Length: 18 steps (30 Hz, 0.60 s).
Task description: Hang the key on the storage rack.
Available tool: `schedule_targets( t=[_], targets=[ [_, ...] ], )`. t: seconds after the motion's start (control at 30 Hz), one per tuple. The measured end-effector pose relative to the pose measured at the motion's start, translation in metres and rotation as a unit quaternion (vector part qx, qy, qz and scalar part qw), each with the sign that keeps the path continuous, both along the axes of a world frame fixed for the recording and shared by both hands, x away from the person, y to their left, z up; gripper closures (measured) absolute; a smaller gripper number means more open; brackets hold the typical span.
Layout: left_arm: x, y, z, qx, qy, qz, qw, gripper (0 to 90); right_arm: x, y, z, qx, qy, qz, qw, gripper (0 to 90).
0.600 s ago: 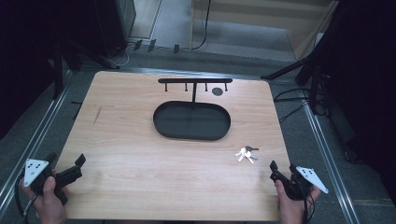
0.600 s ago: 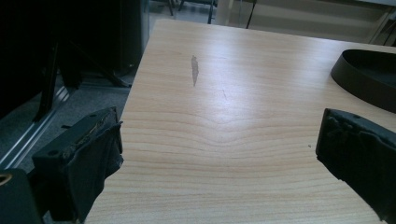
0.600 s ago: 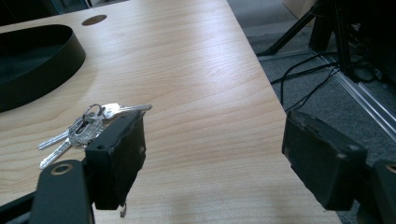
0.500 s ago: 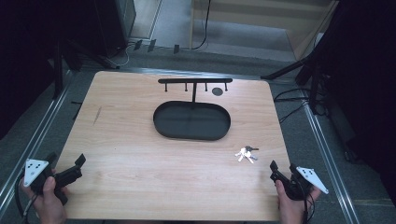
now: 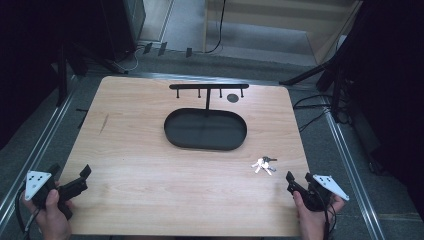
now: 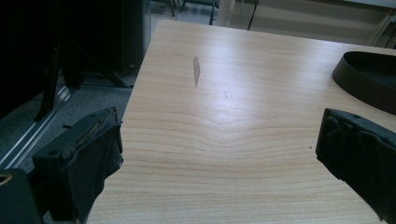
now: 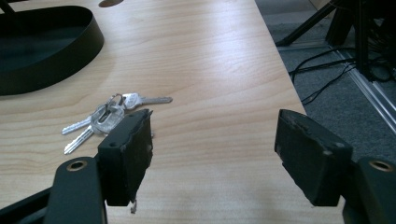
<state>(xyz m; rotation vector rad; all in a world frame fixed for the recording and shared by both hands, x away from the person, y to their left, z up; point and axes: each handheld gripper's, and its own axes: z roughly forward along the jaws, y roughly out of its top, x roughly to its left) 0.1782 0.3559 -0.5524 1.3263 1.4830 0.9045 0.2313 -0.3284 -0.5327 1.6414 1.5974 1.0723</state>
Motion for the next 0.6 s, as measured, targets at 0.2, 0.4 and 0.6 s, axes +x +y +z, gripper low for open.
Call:
schedule_targets(
  t=[0.2, 0.4, 0.6],
  targets=[
    [0.0, 0.0, 0.0, -0.001, 0.001, 0.0, 1.0, 0.6, 0.012, 0.004, 0.014, -0.003, 0.032, 0.012, 0.9994, 27.4],
    [0.001, 0.001, 0.0, -0.004, 0.003, -0.001, 1.0, 0.7, 0.032, 0.014, 0.033, -0.025, 0.085, 0.026, 0.9957, 27.4],
    [0.001, 0.001, 0.0, -0.004, 0.005, -0.003, 1.0, 0.7, 0.054, 0.024, 0.045, -0.05, 0.118, 0.03, 0.9913, 26.9]
  ],
)
